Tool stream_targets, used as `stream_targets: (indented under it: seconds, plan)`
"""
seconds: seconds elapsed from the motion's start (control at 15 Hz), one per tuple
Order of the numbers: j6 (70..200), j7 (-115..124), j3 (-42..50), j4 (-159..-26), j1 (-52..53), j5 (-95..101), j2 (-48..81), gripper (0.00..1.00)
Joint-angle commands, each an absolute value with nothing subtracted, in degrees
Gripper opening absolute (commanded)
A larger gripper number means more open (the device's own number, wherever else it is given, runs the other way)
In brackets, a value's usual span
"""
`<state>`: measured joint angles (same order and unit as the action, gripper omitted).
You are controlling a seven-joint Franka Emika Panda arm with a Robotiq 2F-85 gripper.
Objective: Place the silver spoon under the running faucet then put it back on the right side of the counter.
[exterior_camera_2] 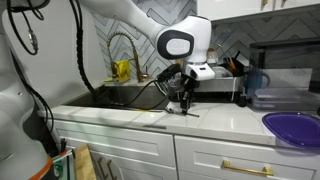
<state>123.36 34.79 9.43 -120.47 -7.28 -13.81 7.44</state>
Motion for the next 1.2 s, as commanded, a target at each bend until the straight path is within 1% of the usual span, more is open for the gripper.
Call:
stream_targets:
  seconds: [0.0,0.07,0.13,0.2,0.6,1.13]
  plan:
    - [122.23,36.63,9.46,-123.10,-6.59,-9.25,1.45,0.79]
    - [121.85,37.24,9.26,-123.71,-6.39,-7.10,-0.38,0.85]
    - [121.41,37.66,8.98,-124.13,-6.28,-4.98,-1.94,0.94]
    - [120.52,38.10,8.54,-124.69,-6.19,-2.54,-3.92,0.99]
    - [111.92,38.65,3.35,-128.40,-6.41,8.22,-16.56,1.00]
    - [101.26,34.06,-5.68,-129.00,-3.69,9.89,-27.85,1.00]
